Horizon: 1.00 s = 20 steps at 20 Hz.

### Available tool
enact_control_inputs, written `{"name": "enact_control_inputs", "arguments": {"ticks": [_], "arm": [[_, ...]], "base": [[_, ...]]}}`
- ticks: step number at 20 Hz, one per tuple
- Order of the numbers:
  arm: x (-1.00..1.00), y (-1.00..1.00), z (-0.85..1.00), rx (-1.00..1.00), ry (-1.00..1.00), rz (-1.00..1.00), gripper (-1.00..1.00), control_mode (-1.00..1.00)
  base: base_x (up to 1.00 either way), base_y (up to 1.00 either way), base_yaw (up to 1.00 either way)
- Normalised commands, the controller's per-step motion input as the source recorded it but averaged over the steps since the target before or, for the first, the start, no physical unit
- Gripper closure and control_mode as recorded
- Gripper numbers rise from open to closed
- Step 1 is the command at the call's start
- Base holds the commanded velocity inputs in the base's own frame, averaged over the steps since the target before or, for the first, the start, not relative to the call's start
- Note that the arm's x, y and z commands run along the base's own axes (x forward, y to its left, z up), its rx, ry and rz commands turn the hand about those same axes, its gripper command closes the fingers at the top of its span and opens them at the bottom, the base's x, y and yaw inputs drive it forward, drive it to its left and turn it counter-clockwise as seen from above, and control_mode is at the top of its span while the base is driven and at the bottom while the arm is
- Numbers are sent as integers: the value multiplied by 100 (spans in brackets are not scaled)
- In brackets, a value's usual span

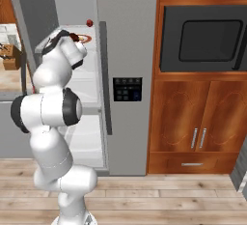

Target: Retrieve the steak from the fridge and place it on the saucepan with marinade on the stove.

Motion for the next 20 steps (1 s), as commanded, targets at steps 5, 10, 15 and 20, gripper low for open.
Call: {"name": "enact_control_inputs", "arguments": {"ticks": [5,10,15,20], "arm": [[-40,100,0,3,0,16,-100,-100],[0,42,-4,12,9,3,-100,-100],[-8,28,-6,-1,0,0,-100,-100],[-5,100,-8,-14,-4,-21,-100,-100]], "base": [[0,0,0],[0,0,0],[0,0,0],[0,0,0]]}}
